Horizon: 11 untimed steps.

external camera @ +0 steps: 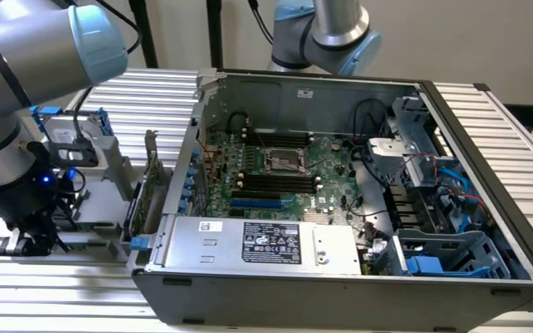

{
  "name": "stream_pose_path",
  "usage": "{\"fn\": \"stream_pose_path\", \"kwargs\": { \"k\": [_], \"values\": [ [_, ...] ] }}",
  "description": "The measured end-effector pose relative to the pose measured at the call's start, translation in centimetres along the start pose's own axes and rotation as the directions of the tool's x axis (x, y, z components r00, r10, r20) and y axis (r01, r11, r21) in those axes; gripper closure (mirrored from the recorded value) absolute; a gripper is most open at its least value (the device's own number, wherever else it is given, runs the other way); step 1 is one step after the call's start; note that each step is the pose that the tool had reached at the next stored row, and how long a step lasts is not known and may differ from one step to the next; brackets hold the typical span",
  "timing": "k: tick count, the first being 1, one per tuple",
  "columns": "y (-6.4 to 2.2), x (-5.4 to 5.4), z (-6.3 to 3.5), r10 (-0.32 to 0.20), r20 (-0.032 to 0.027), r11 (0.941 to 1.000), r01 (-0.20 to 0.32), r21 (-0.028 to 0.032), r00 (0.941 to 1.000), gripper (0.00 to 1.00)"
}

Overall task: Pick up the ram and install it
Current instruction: 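Pick up the ram and move it above insertion slot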

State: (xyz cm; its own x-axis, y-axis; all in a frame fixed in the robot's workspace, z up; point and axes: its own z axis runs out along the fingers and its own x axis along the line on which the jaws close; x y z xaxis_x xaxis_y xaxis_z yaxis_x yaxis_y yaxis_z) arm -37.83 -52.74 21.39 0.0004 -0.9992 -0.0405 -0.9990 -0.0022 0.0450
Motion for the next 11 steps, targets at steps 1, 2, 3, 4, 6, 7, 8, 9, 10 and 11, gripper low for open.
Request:
{"fn": "stream_pose_path", "kwargs": {
  "k": [1,2,3,4,6,7,8,9,10,11],
  "values": [
    [-0.02,0.0,0.17,-0.002,-0.0002,1.0000,0.002,-0.0001,1.0000,0.58],
    [-0.03,0.0,0.35,-0.004,-0.0003,1.0000,0.004,-0.0002,1.0000,0.58],
    [-0.05,0.0,0.53,-0.005,-0.0003,1.0000,0.005,-0.0003,1.0000,0.58],
    [-0.06,0.0,0.71,-0.007,-0.0003,1.0000,0.007,-0.0003,1.0000,0.58],
    [-0.08,0.1,1.03,-0.011,-0.0006,0.9999,0.011,-0.0005,0.9999,0.58],
    [-0.09,0.1,1.18,-0.013,-0.0006,0.9999,0.013,-0.0005,0.9999,0.58],
    [-0.09,0.1,1.29,-0.015,-0.0007,0.9999,0.015,-0.0006,0.9999,0.58],
    [-0.10,0.1,1.40,-0.017,-0.0007,0.9999,0.017,-0.0007,0.9999,0.58],
    [-0.10,0.1,1.51,-0.019,-0.0008,0.9998,0.019,-0.0008,0.9998,0.58],
    [-0.10,0.1,1.59,-0.021,-0.0010,0.9998,0.021,-0.0009,0.9998,0.58]
  ]
}}
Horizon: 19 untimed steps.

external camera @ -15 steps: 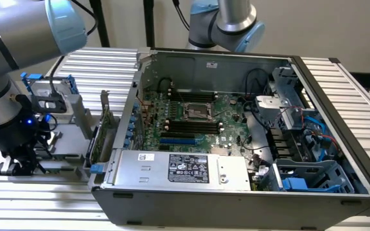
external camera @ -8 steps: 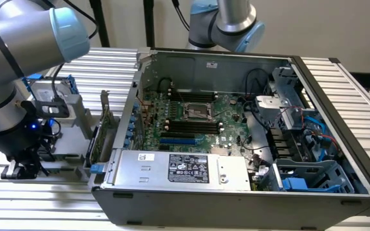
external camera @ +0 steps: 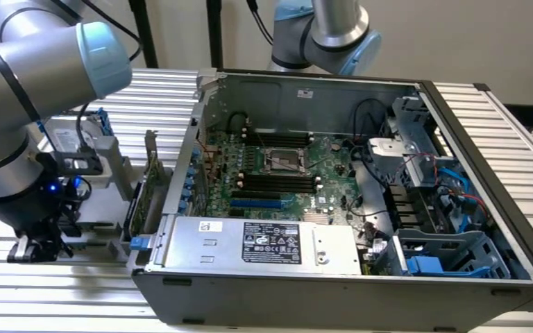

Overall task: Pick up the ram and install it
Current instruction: 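Pick up the ram and move it above insertion slot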

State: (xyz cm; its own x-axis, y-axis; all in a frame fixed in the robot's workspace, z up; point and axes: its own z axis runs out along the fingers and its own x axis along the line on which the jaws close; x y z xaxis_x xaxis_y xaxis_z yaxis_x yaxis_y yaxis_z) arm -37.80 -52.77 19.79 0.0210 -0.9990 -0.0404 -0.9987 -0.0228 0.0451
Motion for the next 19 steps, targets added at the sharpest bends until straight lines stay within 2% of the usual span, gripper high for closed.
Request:
{"fn": "stream_pose_path", "kwargs": {
  "k": [3,4,17,19],
  "values": [
    [-0.01,0.01,0.20,-0.004,-0.0002,1.0000,0.004,-0.0001,1.0000,0.60],
    [-0.01,0.01,0.25,-0.005,-0.0002,1.0000,0.005,-0.0002,1.0000,0.67],
    [0.05,0.00,0.30,-0.060,-0.0024,0.9982,0.060,-0.0023,0.9982,0.67],
    [0.09,0.00,0.30,-0.063,-0.0027,0.9980,0.063,-0.0026,0.9980,0.69]
  ]
}}
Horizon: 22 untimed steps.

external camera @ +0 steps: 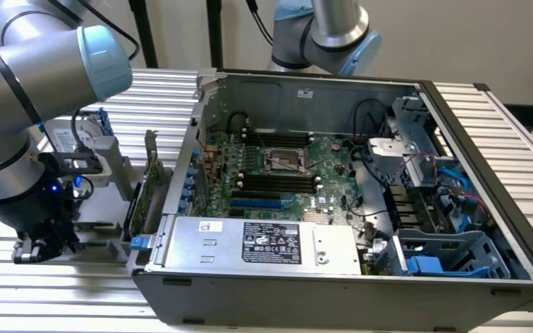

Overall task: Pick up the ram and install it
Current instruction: 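Pick up the ram and move it above insertion slot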

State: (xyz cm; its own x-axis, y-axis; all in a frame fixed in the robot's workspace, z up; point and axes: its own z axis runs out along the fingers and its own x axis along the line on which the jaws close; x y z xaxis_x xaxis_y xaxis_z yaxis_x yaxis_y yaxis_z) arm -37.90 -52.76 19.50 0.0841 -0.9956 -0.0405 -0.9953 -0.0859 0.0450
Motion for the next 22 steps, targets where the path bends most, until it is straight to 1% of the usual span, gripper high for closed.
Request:
{"fn": "stream_pose_path", "kwargs": {
  "k": [1,3,4,5,14,22],
  "values": [
    [0.01,0.00,0.00,0.000,-0.0001,1.0000,0.000,-0.0001,1.0000,0.76],
    [0.02,0.00,0.00,-0.001,-0.0001,1.0000,0.001,0.0000,1.0000,0.76],
    [0.02,-0.01,0.00,0.000,0.0001,1.0000,0.000,0.0000,1.0000,0.79],
    [0.02,0.00,0.00,0.000,-0.0001,1.0000,0.000,0.0000,1.0000,0.85],
    [0.02,0.00,0.00,0.003,-0.0001,1.0000,-0.003,0.0001,1.0000,0.86],
    [0.01,-0.05,0.00,0.049,-0.0006,0.9988,-0.049,0.0017,0.9988,0.86]
  ]
}}
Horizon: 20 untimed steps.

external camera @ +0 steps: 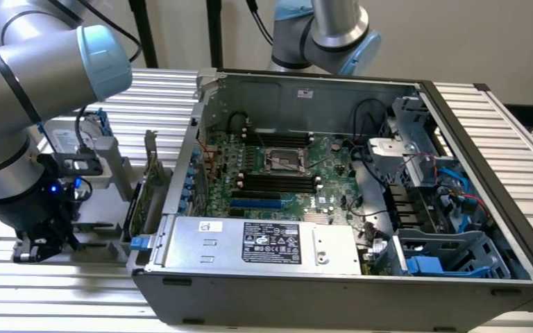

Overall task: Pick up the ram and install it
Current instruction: 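Pick up the ram and move it above insertion slot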

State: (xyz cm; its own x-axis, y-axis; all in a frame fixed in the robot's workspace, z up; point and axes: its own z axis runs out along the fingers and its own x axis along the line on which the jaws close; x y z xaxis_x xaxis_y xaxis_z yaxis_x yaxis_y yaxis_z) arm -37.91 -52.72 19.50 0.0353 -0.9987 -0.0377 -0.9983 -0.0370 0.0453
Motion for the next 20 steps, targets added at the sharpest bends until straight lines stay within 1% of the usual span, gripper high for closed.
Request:
{"fn": "stream_pose_path", "kwargs": {
  "k": [5,7,9,12,20],
  "values": [
    [0.00,0.0,-0.07,0.003,-0.0001,1.0000,-0.003,0.0001,1.0000,0.86],
    [0.02,0.0,-0.30,0.003,0.0000,1.0000,-0.003,0.0002,1.0000,0.86],
    [0.04,0.0,-0.74,0.003,-0.0001,1.0000,-0.003,0.0000,1.0000,0.86],
    [0.09,-0.1,-1.78,0.003,0.0000,1.0000,-0.003,-0.0005,1.0000,0.86],
    [0.22,-0.2,-5.40,0.003,0.0001,1.0000,-0.003,-0.0021,1.0000,0.86]
  ]
}}
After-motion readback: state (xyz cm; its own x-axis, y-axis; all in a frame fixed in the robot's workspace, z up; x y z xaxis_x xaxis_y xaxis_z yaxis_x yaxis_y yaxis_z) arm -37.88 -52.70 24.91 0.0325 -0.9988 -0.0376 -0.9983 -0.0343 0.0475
